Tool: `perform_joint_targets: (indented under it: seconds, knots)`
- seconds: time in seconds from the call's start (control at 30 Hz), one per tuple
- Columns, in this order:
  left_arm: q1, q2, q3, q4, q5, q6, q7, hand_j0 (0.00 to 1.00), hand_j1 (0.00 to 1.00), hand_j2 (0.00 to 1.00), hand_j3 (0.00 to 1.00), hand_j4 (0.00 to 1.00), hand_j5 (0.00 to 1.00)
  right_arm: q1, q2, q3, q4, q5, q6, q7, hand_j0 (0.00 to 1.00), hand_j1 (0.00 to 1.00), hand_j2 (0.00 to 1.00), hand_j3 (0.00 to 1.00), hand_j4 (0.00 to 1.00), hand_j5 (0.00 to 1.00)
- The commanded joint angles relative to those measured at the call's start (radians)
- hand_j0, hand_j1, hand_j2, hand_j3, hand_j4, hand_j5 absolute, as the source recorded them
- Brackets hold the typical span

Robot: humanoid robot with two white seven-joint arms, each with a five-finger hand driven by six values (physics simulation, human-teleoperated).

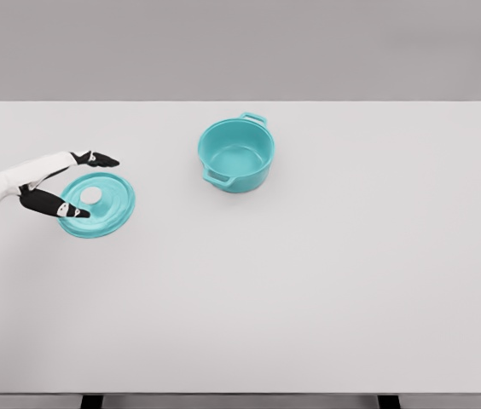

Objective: Cover the pot with left arm

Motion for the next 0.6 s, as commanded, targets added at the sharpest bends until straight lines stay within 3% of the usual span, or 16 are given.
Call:
perform_joint_targets:
  seconds: [0.0, 0.1, 0.27, 0.57]
  knots:
    - [0.0, -0.002, -0.001, 0.009, -0.008, 0.003, 0.001, 0.83, 0.83, 0.83, 0.83, 0.83, 0.83, 0.0, 0.0, 0.0, 0.0, 0.002, 0.0, 0.0, 1.0, 1.0, 1.0, 1.0, 1.0, 1.0]
    - [-0.008, 0.0, -0.01, 0.018, -0.008, 0.003, 0.001, 0.83, 0.83, 0.83, 0.83, 0.83, 0.83, 0.0, 0.0, 0.0, 0.0, 0.002, 0.0, 0.0, 1.0, 1.0, 1.0, 1.0, 1.0, 1.0]
    - [-0.046, -0.025, -0.03, 0.117, -0.019, 0.001, 0.0, 0.83, 0.83, 0.83, 0.83, 0.83, 0.83, 0.0, 0.0, 0.0, 0.0, 0.001, 0.0, 0.0, 1.0, 1.0, 1.0, 1.0, 1.0, 1.0]
    - [-0.048, -0.056, -0.058, 0.133, -0.017, 0.001, 0.003, 0.81, 0.81, 0.81, 0.81, 0.81, 0.81, 0.0, 0.0, 0.0, 0.0, 0.001, 0.0, 0.0, 1.0, 1.0, 1.0, 1.0, 1.0, 1.0]
